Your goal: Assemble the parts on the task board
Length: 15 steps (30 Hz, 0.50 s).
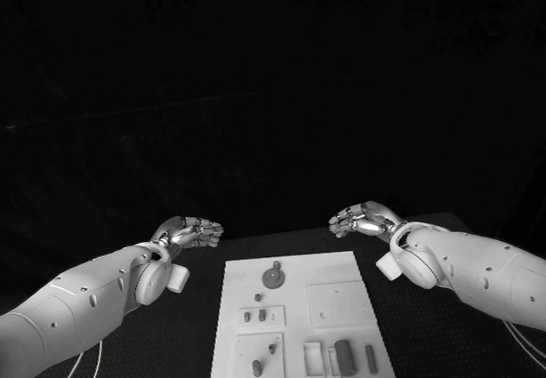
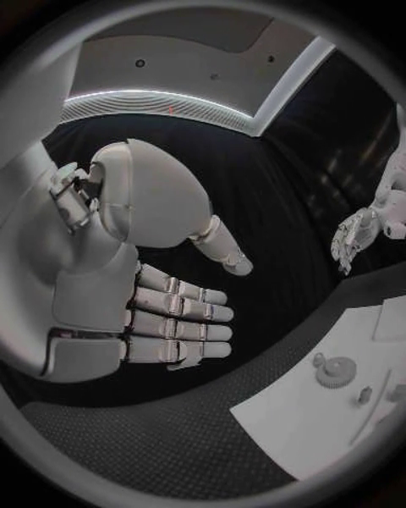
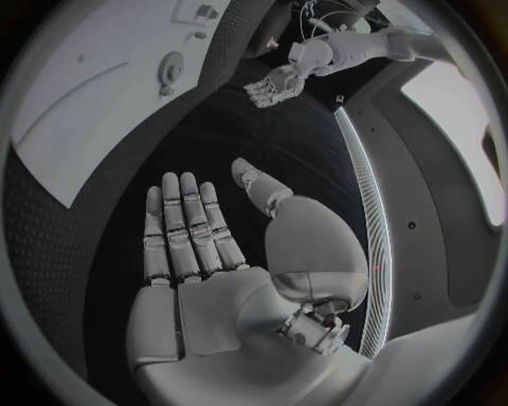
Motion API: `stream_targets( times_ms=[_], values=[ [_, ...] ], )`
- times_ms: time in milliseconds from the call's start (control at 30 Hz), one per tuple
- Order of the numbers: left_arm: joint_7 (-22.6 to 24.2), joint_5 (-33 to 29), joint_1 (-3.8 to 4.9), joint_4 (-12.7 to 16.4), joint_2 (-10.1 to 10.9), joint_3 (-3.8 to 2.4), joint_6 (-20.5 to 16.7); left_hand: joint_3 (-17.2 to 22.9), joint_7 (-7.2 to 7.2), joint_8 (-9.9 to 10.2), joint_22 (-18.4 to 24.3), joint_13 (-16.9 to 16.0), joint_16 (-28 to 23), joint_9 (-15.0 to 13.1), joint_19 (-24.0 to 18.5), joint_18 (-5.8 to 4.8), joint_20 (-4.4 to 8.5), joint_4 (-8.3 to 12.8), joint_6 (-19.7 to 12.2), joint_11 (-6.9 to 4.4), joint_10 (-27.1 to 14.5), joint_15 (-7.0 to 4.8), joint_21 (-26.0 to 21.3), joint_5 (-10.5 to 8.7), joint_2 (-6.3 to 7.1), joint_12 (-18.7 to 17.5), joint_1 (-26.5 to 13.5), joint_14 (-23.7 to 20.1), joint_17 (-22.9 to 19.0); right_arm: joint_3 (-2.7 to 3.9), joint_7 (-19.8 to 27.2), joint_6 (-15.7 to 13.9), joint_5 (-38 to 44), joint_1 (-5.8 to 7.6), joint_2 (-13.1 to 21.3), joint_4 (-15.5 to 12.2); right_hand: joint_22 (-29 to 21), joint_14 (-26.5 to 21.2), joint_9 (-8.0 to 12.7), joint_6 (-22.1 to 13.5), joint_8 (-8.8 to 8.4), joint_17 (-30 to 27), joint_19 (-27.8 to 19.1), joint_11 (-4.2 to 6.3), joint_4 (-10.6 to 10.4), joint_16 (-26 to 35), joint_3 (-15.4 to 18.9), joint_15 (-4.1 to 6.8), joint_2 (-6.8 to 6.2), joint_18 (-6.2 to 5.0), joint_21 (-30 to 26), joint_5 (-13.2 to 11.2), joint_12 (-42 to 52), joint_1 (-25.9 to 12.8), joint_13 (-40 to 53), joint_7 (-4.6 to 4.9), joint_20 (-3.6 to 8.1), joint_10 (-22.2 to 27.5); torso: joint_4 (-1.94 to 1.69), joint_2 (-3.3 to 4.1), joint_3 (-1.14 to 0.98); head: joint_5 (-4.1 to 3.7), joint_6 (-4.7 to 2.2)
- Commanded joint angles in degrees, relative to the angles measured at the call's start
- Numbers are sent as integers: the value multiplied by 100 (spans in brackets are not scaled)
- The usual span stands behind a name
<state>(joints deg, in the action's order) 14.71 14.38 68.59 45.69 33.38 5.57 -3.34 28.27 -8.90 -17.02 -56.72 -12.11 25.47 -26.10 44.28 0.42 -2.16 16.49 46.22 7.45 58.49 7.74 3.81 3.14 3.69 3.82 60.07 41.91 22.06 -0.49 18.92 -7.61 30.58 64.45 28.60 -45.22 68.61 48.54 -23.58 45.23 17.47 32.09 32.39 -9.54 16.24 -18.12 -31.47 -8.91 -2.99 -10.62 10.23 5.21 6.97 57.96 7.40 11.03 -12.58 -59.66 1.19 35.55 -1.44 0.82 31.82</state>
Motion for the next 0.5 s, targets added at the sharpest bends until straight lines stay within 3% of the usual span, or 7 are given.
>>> stream_targets(
  times_ms=[33,133,200,333,367,400,500],
  values=[
    [274,-197,5,-41,-20,-6,358,-46,17,28,96,66,-100,8,-97,-42,-38,-4,-68,-9,-88,24,-30,-27,-10,-16,-54,-135,-27,38,272,140,-732,-15,-9,144,-19,-7,14,-53,-5,-39,17,-14,-17,44,93,-31,9,-1,-68,18,-27,-100,-48,-11,-31,27,136,-105,55,86,-60],
    [269,-197,2,-54,-40,-6,367,-57,20,24,168,115,-118,4,-114,-42,-50,-4,-87,-5,-121,48,-20,-25,-29,-5,-39,-130,-22,43,265,114,-720,-38,32,165,-19,63,25,-57,4,-55,44,-30,19,29,104,-26,24,-16,-108,25,-18,-48,-86,8,-26,17,195,-166,80,149,-28],
    [261,-197,1,-48,-45,-5,344,-57,14,19,185,127,-118,2,-111,-42,-51,-5,-86,-1,-120,52,-17,-25,-39,-1,-33,-120,-19,43,244,81,-691,-41,82,132,-18,71,27,-58,7,-61,51,-34,29,30,106,-25,17,-19,-117,25,-16,-22,-95,11,-26,14,216,-188,93,165,-17],
    [236,-198,-31,8,-48,-3,276,-64,-5,10,219,146,-111,-3,-102,-41,-54,-9,-82,17,-103,58,-13,-26,-49,12,-35,-88,-8,42,42,-161,-109,-40,274,-168,-12,81,33,-51,17,-79,60,-52,38,40,120,-37,-14,-21,-146,23,-8,53,-120,30,-27,4,250,-218,89,204,52],
    [226,-198,-42,66,-30,-3,261,-71,-14,4,239,157,-102,-6,-95,-39,-56,-10,-78,31,-90,65,-11,-25,-49,19,-39,-58,1,42,-67,-364,93,-40,330,-304,-8,92,35,-48,20,-81,69,-54,38,37,126,-42,-26,-24,-148,23,-6,68,-126,39,-27,0,252,-222,88,207,81],
    [212,-198,-56,136,-10,-2,231,-77,-20,0,251,164,-98,-7,-89,-37,-57,-11,-78,36,-84,71,-9,-26,-47,21,-44,-42,6,41,-160,-448,332,-39,391,-436,13,137,36,-28,34,-81,135,-50,34,20,140,-37,-36,-42,-128,22,7,94,-136,56,-24,-18,258,-228,87,219,172],
    [159,-198,-74,354,50,0,100,-93,-47,-16,293,187,-63,-13,-55,-15,-65,-12,-67,65,-29,88,0,-26,-42,44,-49,56,37,39,-795,-423,1115,-40,609,-902,115,444,12,128,128,-27,560,18,23,-134,197,74,-89,-169,52,21,109,112,-128,30,12,-176,268,-237,89,240,334]
  ],
)
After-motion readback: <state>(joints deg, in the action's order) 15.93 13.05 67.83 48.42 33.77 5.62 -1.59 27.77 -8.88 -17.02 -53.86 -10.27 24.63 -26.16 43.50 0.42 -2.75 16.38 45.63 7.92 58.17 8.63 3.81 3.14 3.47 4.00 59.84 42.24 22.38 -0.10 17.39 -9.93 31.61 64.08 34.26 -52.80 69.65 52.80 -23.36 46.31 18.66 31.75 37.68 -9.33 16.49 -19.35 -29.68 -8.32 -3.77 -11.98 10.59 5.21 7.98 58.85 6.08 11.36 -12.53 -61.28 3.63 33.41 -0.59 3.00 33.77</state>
